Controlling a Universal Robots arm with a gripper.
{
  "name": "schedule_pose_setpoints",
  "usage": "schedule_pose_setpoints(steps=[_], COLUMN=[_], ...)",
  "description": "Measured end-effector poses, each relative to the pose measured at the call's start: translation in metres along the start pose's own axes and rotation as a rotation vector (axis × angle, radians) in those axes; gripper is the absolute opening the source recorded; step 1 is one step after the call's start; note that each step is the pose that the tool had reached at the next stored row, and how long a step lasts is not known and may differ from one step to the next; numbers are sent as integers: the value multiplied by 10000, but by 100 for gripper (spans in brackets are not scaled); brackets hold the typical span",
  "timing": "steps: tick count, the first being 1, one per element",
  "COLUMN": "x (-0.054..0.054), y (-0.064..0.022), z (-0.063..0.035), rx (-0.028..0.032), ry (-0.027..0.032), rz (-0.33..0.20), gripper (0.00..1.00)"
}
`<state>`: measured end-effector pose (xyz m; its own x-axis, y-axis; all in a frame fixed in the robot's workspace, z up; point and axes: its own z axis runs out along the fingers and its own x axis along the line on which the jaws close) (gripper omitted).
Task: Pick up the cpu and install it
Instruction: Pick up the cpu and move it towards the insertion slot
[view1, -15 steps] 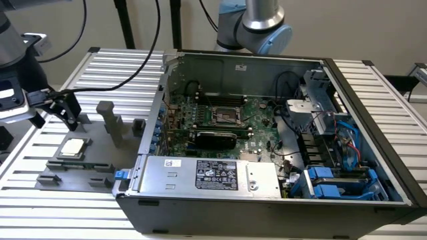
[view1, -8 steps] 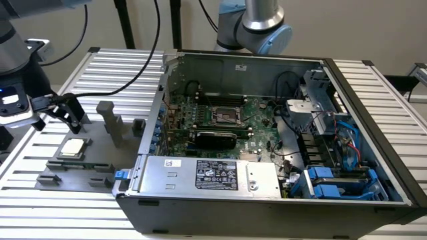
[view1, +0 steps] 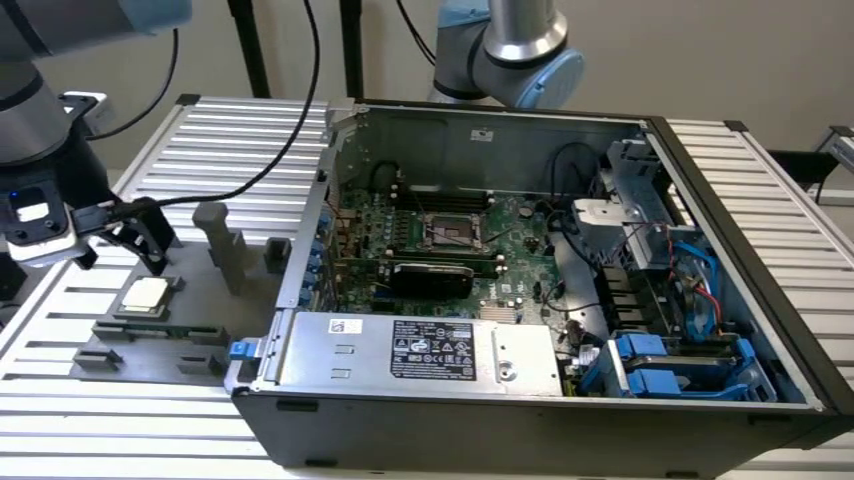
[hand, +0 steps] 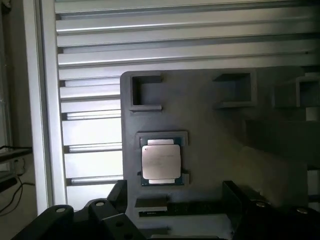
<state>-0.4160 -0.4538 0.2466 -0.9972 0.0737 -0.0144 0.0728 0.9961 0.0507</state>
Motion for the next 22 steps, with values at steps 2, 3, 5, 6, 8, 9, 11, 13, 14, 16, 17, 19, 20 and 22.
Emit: schedule_pose_setpoints(steps=[2, 3, 5, 6, 8, 9, 11, 13, 14, 16, 17, 19, 20, 22], x=[9, 13, 22, 27, 37, 42, 52, 61, 65, 72, 74, 78, 81, 85], y=[5, 8, 13, 15, 20, 22, 27, 31, 33, 37, 38, 41, 43, 46], z=[36, 54, 90, 108, 145, 164, 199, 236, 254, 292, 309, 346, 363, 402], rx=[2, 2, 1, 1, 2, 2, 2, 2, 2, 2, 3, 2, 3, 2], ry=[0, 0, -1, -1, -1, -2, -2, -4, -3, -4, -3, -5, -4, -6], rz=[7, 10, 19, 25, 38, 44, 55, 65, 70, 77, 80, 88, 95, 112], gripper=[85, 85, 85, 85, 85, 85, 85, 85, 85, 85, 85, 85, 85, 85])
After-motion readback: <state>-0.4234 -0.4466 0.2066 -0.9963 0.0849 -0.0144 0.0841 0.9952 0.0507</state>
